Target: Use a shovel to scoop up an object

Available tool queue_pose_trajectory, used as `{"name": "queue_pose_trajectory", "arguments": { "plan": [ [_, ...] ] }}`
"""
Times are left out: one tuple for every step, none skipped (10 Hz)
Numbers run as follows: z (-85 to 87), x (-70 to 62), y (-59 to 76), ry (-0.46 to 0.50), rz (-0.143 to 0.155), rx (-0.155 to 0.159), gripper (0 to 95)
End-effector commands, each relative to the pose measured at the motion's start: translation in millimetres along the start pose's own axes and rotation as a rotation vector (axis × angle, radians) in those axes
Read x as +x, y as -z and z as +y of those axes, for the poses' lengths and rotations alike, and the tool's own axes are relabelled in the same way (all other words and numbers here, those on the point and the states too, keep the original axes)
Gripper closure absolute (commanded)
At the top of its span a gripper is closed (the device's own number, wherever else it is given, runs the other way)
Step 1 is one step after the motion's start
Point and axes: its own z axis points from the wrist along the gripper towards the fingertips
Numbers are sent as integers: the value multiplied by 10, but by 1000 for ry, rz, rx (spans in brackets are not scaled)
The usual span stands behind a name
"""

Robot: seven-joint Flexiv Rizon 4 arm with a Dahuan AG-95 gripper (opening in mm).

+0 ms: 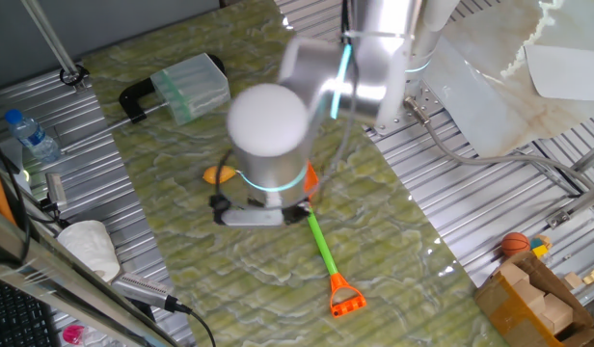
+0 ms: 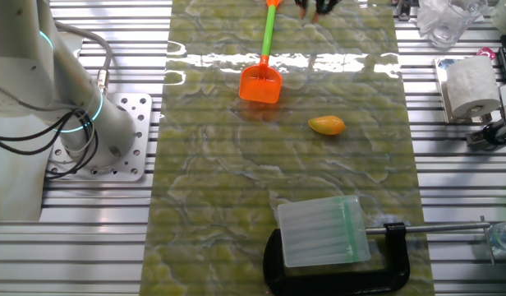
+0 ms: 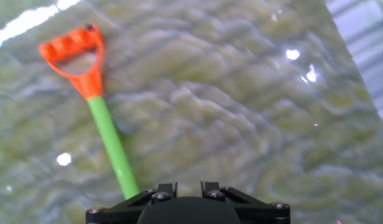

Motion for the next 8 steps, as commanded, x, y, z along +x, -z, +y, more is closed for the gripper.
{"name": "queue_pose_trajectory", "arguments": {
  "plan": [
    [200,-20,-18,22,-25,-4,760],
    [272,-68,-16,71,-28,-11,760],
    [334,-111,-22,101,-54,-25,760],
    [386,-146,-37,115,-72,-27,760],
    [414,-164,-46,136,-67,-23,760],
    [426,-172,-49,157,-70,-22,760],
    [434,-177,-52,177,-70,-21,760],
    [465,-194,-61,187,-66,-19,760]
  ]
}}
